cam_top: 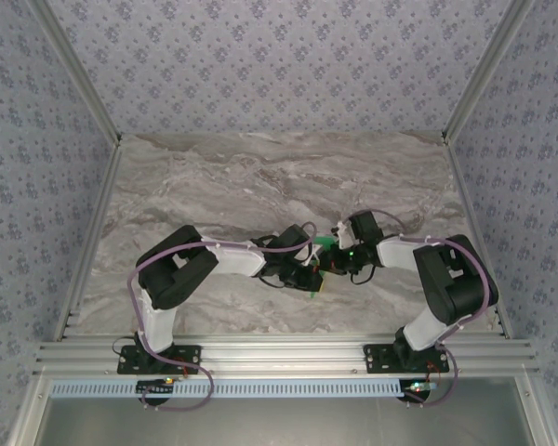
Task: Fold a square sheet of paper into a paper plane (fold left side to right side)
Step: Fold the wing for the fifth time at the center of the table.
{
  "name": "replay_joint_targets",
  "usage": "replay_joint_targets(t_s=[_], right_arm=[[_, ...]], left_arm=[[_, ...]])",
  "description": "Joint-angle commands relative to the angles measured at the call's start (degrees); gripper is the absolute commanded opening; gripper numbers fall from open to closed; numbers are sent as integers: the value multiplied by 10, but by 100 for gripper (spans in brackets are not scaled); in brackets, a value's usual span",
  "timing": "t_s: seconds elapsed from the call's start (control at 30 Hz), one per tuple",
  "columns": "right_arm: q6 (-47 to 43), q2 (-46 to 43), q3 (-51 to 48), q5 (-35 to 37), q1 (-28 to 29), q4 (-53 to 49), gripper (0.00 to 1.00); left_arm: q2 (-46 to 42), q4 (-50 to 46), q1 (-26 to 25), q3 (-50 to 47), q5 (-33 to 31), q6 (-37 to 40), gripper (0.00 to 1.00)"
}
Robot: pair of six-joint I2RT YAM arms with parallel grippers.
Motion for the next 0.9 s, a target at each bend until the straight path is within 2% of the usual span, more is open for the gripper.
replay_joint_targets(t_s=[0.0,0.87], right_arm=[[-37,24,25,47,-27,-4,5],[-108,119,148,24,-131,-69,5]], left_arm=[[27,-48,0,-30,-30,-5,0],[30,-35,1,-40,-24,-8,0]])
